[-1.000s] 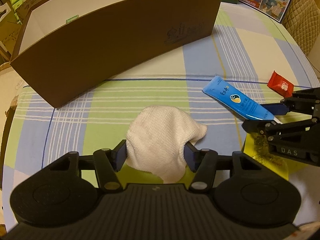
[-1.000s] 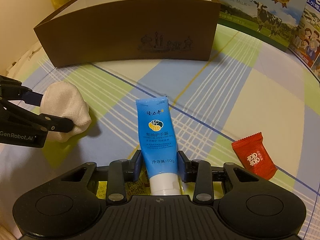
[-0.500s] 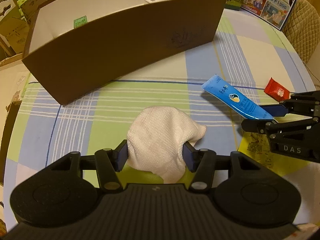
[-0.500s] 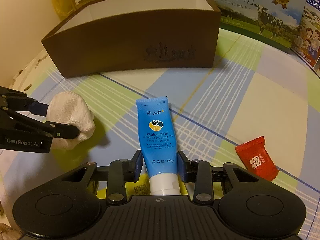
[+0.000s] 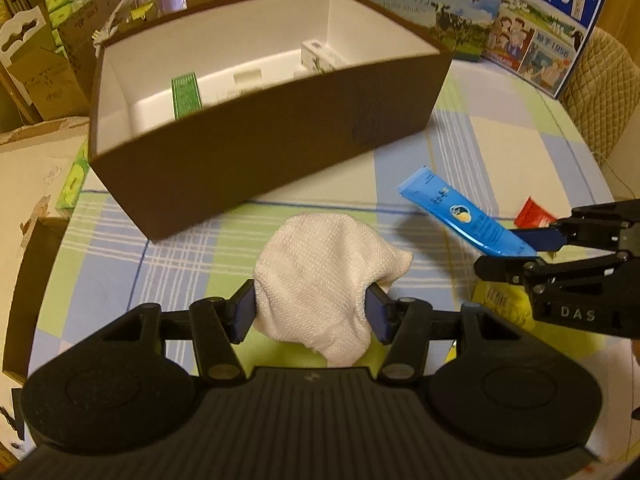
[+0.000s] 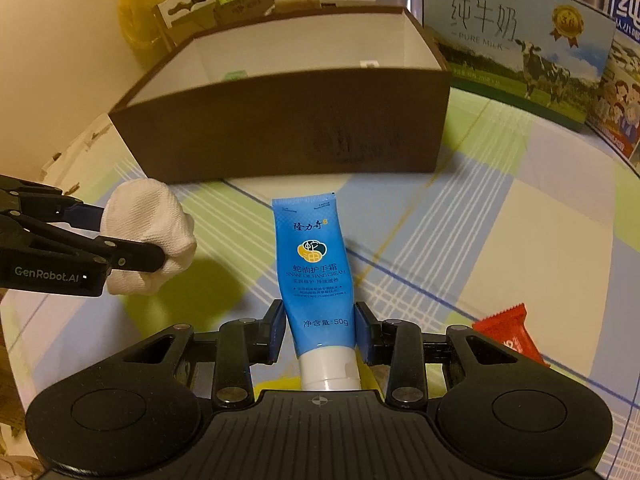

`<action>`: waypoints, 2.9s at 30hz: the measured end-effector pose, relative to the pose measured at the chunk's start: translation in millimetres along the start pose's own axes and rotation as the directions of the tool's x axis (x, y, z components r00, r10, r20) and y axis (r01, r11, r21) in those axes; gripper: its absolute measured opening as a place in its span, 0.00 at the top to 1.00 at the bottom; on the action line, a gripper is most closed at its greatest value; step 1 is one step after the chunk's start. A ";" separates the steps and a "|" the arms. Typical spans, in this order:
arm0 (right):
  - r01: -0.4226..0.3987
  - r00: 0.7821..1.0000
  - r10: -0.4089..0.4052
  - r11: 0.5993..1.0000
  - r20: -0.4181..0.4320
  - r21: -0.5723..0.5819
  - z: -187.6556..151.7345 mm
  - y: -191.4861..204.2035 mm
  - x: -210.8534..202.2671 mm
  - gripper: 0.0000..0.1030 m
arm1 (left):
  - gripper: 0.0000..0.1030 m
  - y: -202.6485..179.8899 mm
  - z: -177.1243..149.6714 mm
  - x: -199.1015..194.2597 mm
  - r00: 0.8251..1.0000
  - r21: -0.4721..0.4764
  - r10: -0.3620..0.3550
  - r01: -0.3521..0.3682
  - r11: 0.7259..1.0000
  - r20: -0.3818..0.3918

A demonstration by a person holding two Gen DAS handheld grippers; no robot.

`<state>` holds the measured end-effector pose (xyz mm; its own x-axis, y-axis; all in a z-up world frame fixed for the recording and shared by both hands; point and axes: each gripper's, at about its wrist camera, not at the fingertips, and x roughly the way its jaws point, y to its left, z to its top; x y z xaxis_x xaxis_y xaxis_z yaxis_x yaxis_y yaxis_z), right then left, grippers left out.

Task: Organize objects
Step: 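Carry the towel and blue tube with both tools into the brown box, then open the right tool releasing the tube while the left tool releases the towel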

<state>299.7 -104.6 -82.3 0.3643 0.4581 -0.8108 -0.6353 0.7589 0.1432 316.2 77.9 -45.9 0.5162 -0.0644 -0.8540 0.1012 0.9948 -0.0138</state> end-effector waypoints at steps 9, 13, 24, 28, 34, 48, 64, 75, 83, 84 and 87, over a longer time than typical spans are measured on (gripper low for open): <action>-0.041 0.998 0.041 0.999 0.056 -0.011 29.1 5.1 -15.7 0.68 | 0.50 5.2 22.5 -23.0 0.998 -0.012 0.006 -0.006 1.000 0.064; -0.064 0.993 0.064 0.998 0.097 -0.011 49.2 3.2 -24.3 0.68 | 0.50 11.9 36.1 -31.9 0.995 -0.026 0.017 -0.015 1.000 0.094; -0.088 0.978 0.089 0.996 0.187 -0.014 119.4 2.2 -25.1 0.68 | 0.50 32.0 89.0 -39.0 0.980 -0.048 0.062 -0.053 0.997 0.189; -0.087 0.977 0.087 0.996 0.197 -0.008 143.3 -2.3 -15.6 0.68 | 0.50 40.3 110.5 -35.5 0.975 -0.047 0.079 -0.070 0.996 0.210; -0.080 0.976 0.083 0.996 0.203 -0.024 175.5 -6.4 2.9 0.68 | 0.50 53.0 144.6 -18.1 0.973 -0.045 0.088 -0.081 0.996 0.215; -0.046 0.994 0.044 0.999 0.100 0.025 228.2 -27.3 83.7 0.68 | 0.49 76.8 192.6 57.3 0.987 -0.038 0.099 -0.095 0.995 0.123; -0.012 1.000 0.014 0.996 -0.027 0.088 245.3 -44.4 152.4 0.68 | 0.49 98.9 214.9 111.8 0.992 -0.063 0.115 -0.111 0.992 0.056; 0.011 1.000 -0.010 0.996 -0.014 0.089 253.5 -42.9 166.9 0.66 | 0.49 103.9 214.1 123.2 0.992 -0.070 0.118 -0.116 0.991 0.033; -0.012 1.000 0.011 0.995 0.009 0.095 249.1 -50.0 160.4 0.59 | 0.48 105.4 213.3 125.5 0.992 -0.071 0.122 -0.119 0.990 0.029; -0.013 1.000 0.012 0.996 0.008 0.093 249.0 -50.3 159.3 0.59 | 0.48 105.7 213.2 125.8 0.992 -0.070 0.123 -0.120 0.990 0.030; -0.015 1.000 0.014 0.996 0.010 0.089 249.9 -50.2 156.6 0.59 | 0.48 106.0 215.0 127.4 0.992 -0.071 0.122 -0.120 0.990 0.030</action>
<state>558.8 44.6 -74.6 0.3623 0.4735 -0.8028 -0.5776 0.7901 0.2053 575.6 158.2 -44.3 0.5496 0.0556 -0.8336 -0.0225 0.9984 0.0518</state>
